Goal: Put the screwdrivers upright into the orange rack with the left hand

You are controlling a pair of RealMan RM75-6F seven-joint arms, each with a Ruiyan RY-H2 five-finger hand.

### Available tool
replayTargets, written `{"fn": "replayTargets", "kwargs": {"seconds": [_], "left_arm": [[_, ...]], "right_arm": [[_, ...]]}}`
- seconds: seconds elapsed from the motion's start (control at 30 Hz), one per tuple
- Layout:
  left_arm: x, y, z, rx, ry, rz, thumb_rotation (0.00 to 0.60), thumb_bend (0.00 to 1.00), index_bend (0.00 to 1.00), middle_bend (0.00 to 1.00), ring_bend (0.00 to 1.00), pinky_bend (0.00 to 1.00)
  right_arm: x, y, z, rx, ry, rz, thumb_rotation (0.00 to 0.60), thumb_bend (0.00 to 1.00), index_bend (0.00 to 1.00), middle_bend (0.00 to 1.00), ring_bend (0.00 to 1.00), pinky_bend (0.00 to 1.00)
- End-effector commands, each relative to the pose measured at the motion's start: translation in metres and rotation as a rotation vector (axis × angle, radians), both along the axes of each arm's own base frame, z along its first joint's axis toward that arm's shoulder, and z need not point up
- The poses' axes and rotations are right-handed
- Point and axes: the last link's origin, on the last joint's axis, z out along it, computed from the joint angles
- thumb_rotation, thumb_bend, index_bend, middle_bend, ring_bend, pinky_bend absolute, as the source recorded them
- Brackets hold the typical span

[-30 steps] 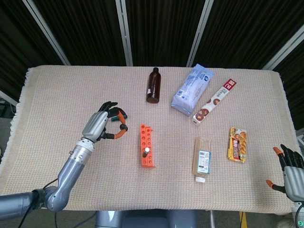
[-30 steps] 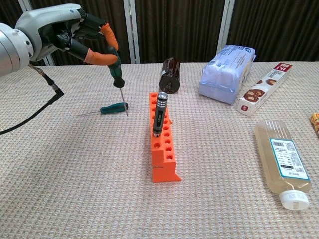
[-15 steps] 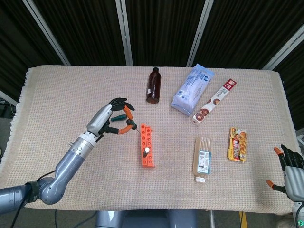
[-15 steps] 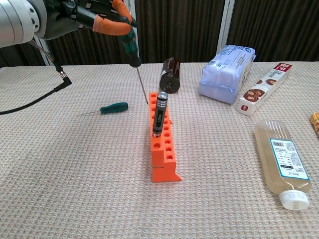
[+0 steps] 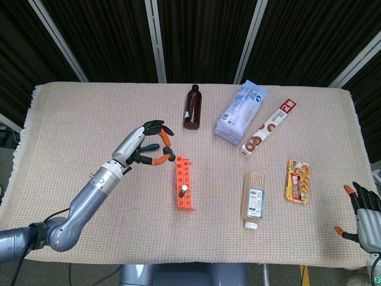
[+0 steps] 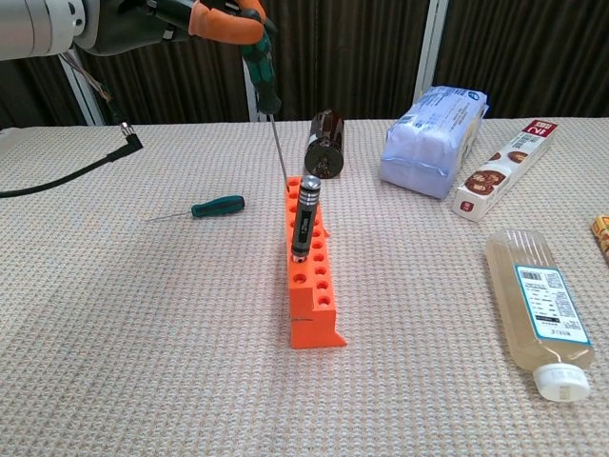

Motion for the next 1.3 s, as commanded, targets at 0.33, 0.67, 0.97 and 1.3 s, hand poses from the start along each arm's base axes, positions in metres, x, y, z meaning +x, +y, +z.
{"fn": "replayTargets", "kwargs": {"seconds": [0.33,0.67,0.97,1.3], "left_arm": [[-0.001,0.007,-0.007,-0.007,0.033,0.010,0.600,0.61,0.73,0.27,0.06,0.00],[-0.001,0.010,-0.013,-0.012,0.044,0.020,0.600,0.61,0.72,0.27,0.06,0.00],[-0.004,0.015,-0.025,-0.021,0.088,0.037,0.600,0.61,0.72,0.27,0.06,0.00],[-0.011,0.018,-0.046,-0.021,0.132,0.079,0.600,0.61,0.71,0.26,0.05,0.00]], "right_arm": [[-0.001,0.001,0.001,-0.005,-0.001,-0.005,0.600,0.02,0.09,0.00,0.00,0.00],[-0.001,0.002,0.000,-0.004,0.001,-0.009,0.600,0.03,0.09,0.00,0.00,0.00],[-0.002,0.003,0.000,-0.001,-0.002,-0.015,0.600,0.03,0.09,0.00,0.00,0.00],[-0.003,0.002,0.000,-0.002,-0.003,-0.017,0.600,0.03,0.09,0.00,0.00,0.00]]}}
